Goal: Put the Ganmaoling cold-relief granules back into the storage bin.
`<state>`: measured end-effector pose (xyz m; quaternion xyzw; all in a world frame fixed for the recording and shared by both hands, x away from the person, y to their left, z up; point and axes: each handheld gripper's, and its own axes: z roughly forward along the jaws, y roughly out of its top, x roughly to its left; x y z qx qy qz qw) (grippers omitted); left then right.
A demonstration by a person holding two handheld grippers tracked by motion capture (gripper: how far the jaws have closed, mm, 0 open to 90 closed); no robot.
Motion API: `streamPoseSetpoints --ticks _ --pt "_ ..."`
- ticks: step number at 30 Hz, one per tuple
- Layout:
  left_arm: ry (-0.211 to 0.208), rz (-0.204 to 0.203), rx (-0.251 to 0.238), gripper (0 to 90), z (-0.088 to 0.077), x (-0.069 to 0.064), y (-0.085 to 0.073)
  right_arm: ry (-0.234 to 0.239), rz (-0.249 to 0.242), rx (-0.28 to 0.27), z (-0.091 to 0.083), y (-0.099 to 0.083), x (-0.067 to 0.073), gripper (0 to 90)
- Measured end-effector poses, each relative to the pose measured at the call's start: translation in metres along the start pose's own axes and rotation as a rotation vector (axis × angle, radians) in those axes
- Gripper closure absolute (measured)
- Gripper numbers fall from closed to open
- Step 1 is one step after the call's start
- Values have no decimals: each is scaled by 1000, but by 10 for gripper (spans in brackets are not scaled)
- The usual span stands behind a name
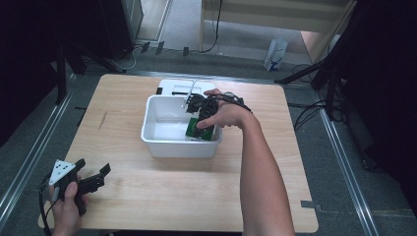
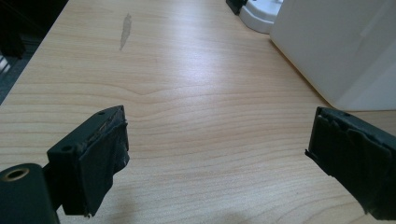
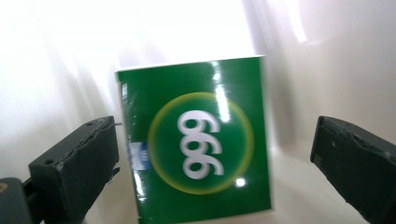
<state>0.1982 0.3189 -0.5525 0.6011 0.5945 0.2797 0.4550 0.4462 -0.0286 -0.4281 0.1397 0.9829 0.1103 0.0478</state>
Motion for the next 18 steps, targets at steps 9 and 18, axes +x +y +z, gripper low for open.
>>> streamPoseSetpoints --ticks 9,18 --pt "2 2 2 56 0 0 0 -30 21 -54 -27 -4 0 0" --pt "4 11 7 56 1 -1 0 -90 74 -91 -55 -22 1 0"
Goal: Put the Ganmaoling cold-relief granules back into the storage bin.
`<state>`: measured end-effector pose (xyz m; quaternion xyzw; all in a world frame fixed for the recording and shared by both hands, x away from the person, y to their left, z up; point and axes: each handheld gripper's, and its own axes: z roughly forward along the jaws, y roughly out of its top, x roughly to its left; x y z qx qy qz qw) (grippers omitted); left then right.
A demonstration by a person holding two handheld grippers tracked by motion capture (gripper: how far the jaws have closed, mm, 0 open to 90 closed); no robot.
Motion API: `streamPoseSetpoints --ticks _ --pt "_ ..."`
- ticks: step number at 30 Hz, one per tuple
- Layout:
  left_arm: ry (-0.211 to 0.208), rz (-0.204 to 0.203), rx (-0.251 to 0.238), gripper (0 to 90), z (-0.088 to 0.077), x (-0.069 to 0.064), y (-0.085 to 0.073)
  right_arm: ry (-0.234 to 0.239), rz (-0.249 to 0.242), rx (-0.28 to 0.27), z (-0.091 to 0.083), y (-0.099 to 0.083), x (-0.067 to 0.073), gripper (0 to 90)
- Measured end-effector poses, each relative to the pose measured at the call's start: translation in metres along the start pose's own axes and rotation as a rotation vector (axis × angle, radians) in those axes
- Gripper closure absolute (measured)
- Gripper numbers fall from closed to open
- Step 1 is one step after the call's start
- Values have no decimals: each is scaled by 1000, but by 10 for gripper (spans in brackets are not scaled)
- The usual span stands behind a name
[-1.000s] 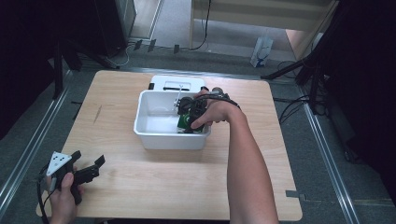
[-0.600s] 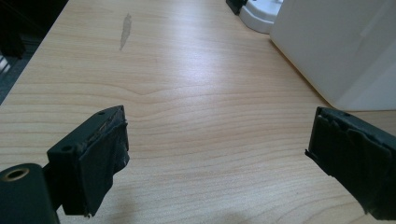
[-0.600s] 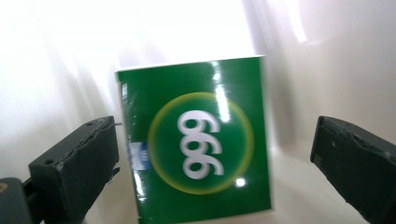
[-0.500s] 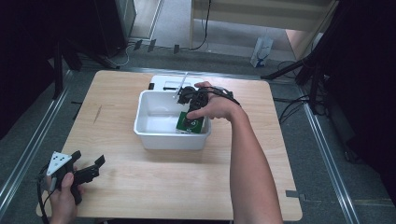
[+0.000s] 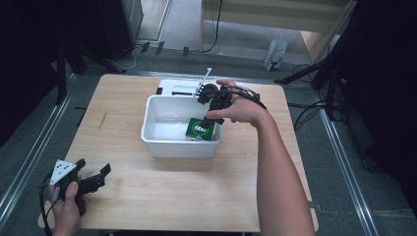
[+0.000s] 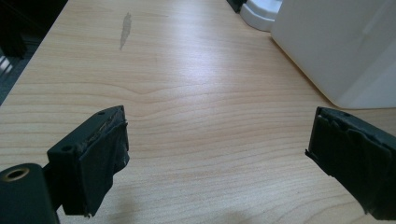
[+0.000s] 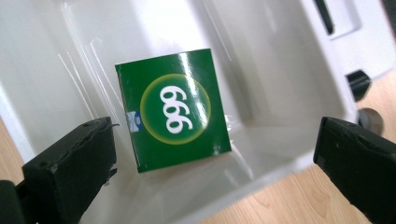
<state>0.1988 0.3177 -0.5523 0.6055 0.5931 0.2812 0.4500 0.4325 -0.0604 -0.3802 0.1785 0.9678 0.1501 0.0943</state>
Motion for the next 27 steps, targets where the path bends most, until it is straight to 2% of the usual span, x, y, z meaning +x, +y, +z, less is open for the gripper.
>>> streamPoseSetpoints --ticks 4,9,14,15,16,17,18,22,23,27 --pt "1 0 0 56 0 -1 0 -25 4 -12 -9 -9 -1 0" --pt "4 9 4 56 1 -2 0 -50 33 -4 -17 -27 -3 0" --pt "4 17 8 56 1 -2 0 -67 93 -7 -21 -52 -9 0" --pt "2 17 8 56 1 -1 0 -81 114 -1 -21 -62 -10 0" --pt "3 14 9 56 1 -1 0 -81 114 -1 -21 -62 -10 0" --pt "0 11 9 56 1 0 0 -91 129 2 -21 -72 -10 0" --pt "0 11 9 56 1 0 0 -91 129 2 -21 -72 -10 0" --pt "4 14 9 56 1 -1 0 -96 177 -4 -19 -92 -11 0" --pt "4 13 9 56 1 -1 0 -101 199 -5 -19 -102 -11 0" --pt "5 12 7 56 1 -1 0 -111 231 -9 -17 -115 -11 0"
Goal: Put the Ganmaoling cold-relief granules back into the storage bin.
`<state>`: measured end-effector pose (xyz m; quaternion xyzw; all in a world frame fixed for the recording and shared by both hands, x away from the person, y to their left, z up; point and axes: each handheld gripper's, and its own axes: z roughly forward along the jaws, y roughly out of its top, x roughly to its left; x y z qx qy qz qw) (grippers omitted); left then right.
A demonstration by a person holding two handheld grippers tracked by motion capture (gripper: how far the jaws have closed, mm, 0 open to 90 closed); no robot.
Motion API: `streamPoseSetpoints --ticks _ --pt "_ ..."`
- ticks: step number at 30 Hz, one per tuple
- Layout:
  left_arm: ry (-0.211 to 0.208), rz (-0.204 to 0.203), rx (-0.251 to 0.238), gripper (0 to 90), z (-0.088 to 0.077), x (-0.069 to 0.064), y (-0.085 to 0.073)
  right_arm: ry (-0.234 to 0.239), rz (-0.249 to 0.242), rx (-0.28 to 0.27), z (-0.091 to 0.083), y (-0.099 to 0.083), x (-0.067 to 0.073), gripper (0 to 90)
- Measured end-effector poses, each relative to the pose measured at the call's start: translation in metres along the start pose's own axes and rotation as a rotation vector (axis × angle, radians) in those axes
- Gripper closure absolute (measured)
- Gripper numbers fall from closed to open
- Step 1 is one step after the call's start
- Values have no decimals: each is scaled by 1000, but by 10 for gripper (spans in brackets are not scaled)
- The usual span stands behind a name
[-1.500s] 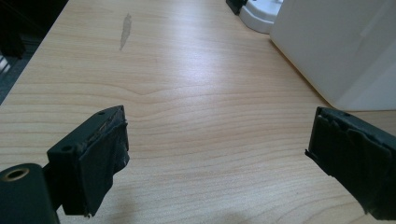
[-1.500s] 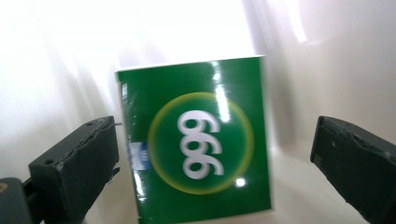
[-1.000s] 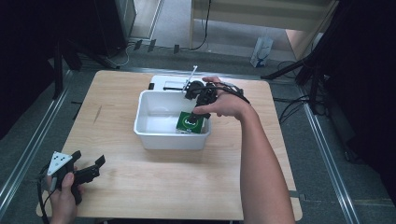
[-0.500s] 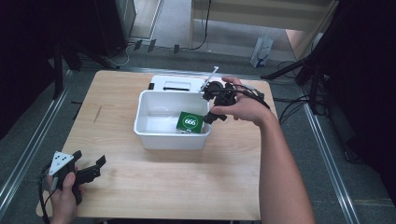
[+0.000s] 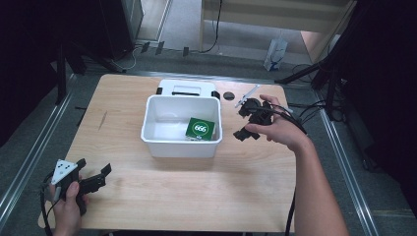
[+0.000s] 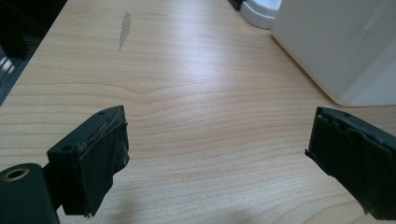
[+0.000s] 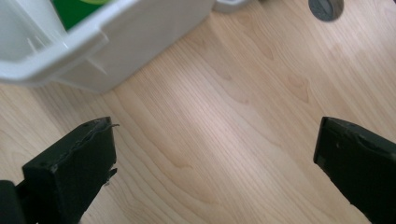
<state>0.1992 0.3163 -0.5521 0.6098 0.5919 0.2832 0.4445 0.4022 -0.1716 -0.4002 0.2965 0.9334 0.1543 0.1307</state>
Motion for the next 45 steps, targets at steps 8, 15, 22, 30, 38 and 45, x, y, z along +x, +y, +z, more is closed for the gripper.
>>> streamPoseSetpoints --ticks 8,15,22,30,38,45 --pt "0 -4 -1 56 0 1 0 -22 102 -28 4 -34 0 0" --pt "2 -9 -5 56 -1 0 0 -23 220 -35 15 -70 1 0" --pt "3 -9 -5 56 -1 0 0 -43 379 -69 28 -109 -2 0" --pt "7 -11 -7 56 -1 0 0 -102 493 -147 35 -153 3 0" --pt "11 -13 -7 56 -1 0 -1 -161 536 -250 44 -190 14 0" --pt "15 -13 -9 56 -2 0 -1 -219 585 -353 48 -223 23 0"
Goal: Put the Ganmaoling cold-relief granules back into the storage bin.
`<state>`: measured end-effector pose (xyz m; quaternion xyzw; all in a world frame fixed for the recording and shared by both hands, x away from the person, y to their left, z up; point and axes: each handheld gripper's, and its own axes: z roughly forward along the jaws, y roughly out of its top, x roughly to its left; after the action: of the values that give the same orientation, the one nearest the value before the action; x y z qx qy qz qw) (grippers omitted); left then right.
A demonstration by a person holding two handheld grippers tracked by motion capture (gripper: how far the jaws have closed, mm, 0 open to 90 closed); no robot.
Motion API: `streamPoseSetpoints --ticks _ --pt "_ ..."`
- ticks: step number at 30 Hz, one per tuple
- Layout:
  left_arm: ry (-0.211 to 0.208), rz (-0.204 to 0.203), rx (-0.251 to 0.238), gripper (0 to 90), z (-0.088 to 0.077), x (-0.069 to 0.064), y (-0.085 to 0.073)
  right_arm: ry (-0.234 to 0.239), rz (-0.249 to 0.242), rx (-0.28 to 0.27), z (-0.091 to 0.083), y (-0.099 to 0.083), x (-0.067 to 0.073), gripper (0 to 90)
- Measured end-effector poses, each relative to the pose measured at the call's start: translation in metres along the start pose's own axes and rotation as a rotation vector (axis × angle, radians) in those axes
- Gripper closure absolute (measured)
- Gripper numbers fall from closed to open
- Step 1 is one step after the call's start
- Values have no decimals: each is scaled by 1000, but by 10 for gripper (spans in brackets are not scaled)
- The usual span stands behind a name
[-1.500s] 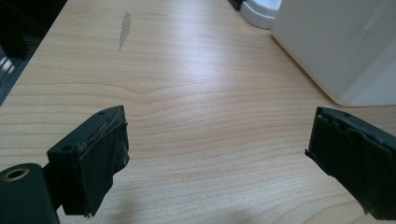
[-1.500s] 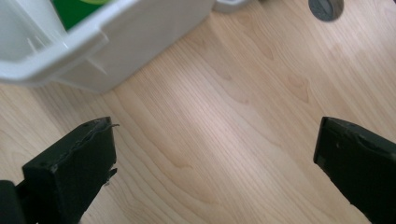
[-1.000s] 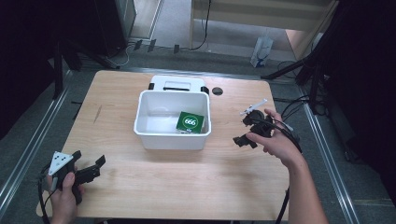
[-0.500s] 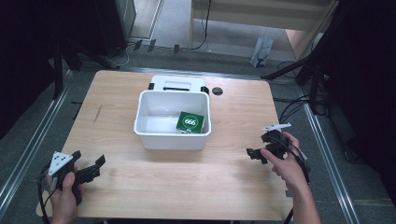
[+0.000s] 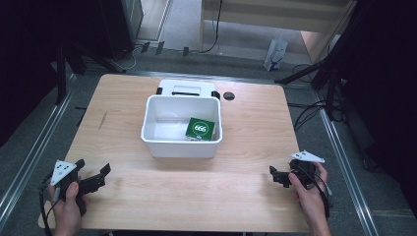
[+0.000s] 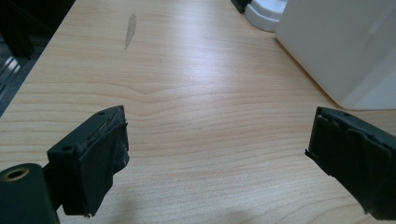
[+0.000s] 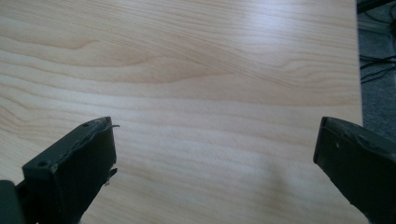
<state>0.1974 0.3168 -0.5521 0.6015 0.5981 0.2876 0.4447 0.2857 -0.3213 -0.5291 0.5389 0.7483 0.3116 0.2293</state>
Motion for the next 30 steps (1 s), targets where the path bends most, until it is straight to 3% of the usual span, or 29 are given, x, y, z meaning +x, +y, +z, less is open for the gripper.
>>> streamPoseSetpoints --ticks 1,8,12,13,15,17,19,20,25,30 --pt "1 -1 1 56 0 0 0 -11 7 -37 -5 -9 -1 0" --pt "2 1 3 56 0 0 0 -15 27 -121 -21 -36 -6 0" --pt "2 1 3 56 0 0 0 -2 50 -155 -27 -47 -7 0" --pt "0 2 5 56 1 -1 0 9 60 -185 -29 -54 -6 0" --pt "-1 5 6 56 1 -1 0 2 61 -200 -31 -56 -5 0" --pt "-1 9 9 56 1 -1 0 -14 46 -267 -36 -59 -3 0" --pt "-1 10 11 56 1 -1 1 0 59 -296 -38 -60 -4 0" --pt "-1 12 11 56 2 -1 1 -16 71 -310 -38 -61 -4 0" --pt "-2 15 12 56 2 -1 1 -40 101 -309 -37 -60 -7 0" --pt "-2 16 13 56 2 -2 1 -27 115 -295 -36 -59 -9 0"
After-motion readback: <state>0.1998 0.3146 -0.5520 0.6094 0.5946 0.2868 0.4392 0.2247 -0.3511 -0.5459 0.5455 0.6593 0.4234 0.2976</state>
